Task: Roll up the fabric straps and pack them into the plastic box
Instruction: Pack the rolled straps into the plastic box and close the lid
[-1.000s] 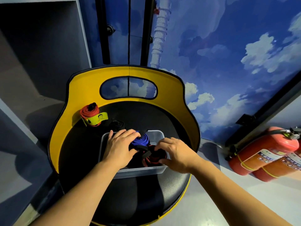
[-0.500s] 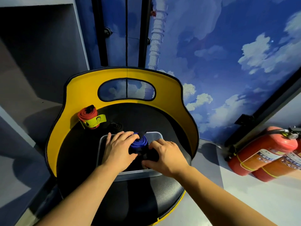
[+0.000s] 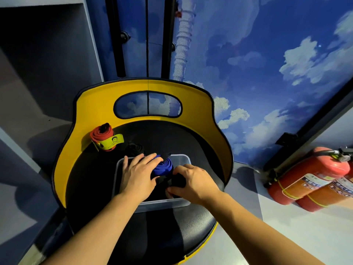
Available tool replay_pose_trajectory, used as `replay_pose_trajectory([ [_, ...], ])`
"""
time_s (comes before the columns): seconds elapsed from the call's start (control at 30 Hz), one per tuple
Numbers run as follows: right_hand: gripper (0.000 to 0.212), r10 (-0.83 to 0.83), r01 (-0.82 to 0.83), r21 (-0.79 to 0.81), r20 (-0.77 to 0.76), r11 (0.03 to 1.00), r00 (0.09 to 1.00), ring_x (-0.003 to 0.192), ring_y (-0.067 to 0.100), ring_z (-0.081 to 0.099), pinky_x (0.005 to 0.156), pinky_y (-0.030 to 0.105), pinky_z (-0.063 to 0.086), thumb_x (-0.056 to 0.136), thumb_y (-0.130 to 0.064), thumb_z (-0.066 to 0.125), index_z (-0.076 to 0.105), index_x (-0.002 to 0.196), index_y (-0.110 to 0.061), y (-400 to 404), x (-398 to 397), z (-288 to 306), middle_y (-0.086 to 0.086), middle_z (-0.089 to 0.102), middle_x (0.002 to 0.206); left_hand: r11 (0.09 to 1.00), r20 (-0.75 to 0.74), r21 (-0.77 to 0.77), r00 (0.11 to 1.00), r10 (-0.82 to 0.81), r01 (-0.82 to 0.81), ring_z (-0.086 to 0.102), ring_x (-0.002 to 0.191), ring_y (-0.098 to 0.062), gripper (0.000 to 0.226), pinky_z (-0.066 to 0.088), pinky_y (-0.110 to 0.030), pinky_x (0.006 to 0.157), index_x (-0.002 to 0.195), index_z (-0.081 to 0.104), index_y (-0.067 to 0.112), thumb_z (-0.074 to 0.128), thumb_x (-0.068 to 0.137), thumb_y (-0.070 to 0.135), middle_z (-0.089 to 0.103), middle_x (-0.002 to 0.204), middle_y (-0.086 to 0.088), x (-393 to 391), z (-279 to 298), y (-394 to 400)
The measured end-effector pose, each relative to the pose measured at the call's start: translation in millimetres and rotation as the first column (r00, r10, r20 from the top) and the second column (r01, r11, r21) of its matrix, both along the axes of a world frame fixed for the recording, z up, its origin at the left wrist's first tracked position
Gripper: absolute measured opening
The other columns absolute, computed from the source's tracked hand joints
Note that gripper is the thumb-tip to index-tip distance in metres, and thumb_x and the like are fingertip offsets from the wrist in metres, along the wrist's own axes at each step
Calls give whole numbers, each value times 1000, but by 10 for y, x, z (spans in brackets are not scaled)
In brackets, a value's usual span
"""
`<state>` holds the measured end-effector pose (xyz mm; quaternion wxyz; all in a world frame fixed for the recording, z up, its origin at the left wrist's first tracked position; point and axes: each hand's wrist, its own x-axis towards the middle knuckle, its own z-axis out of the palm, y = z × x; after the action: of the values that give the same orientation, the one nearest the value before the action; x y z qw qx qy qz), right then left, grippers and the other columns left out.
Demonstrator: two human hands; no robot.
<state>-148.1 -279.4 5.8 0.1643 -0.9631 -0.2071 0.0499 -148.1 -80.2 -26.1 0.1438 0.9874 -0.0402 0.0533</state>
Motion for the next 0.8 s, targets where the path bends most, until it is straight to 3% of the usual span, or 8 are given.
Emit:
replay_pose_trajectory([
  [0.13, 53, 34, -34, 16, 2, 999, 999, 101, 20, 62, 94, 36, 46, 75, -67, 54, 66, 112, -31, -78, 9, 75, -5, 66, 108, 992, -50, -115, 997, -59, 53, 24, 150, -16, 65, 5, -54, 124, 148, 42, 45, 69, 89, 38, 33, 159, 19, -7, 70, 133],
  [0.3, 30, -19, 8, 140, 73, 990, 997, 104, 21, 62, 88, 32, 48, 90, -37, 63, 68, 115, -22, -39, 41, 297, 1, 66, 112, 975, 29, -213, 998, -57, 62, 37, 142, -15, 51, 20, -42, 123, 141, 54, 34, 67, 91, 34, 48, 150, 11, -109, 286, 338],
  [0.5, 41, 27, -55, 127, 213, 990, 977, 124, 24, 53, 106, 30, 38, 95, -25, 58, 58, 134, -12, 326, -34, 441, 5, 60, 134, 984, 77, -174, 997, -26, 39, 41, 137, -15, 52, 30, -33, 117, 144, 52, 25, 64, 94, 36, 51, 147, 7, -310, 565, 515],
  [0.63, 50, 12, -40, 165, 165, 986, 986, 136, 21, 46, 113, 29, 35, 96, -23, 57, 49, 144, -12, 522, -195, 513, 4, 50, 148, 967, 62, -251, 996, 58, -41, 50, 128, -17, 47, 42, -34, 107, 138, 56, 25, 66, 93, 35, 56, 139, 7, -498, 735, 653],
  [0.8, 54, 19, -27, 151, 51, 988, 998, 132, 24, 48, 109, 32, 38, 97, -28, 57, 43, 147, -14, 743, -316, 494, 4, 48, 148, 907, -35, -379, 982, 184, -183, 59, 119, -18, 46, 50, -38, 99, 132, 60, 25, 71, 89, 34, 62, 130, 7, -656, 692, 881],
])
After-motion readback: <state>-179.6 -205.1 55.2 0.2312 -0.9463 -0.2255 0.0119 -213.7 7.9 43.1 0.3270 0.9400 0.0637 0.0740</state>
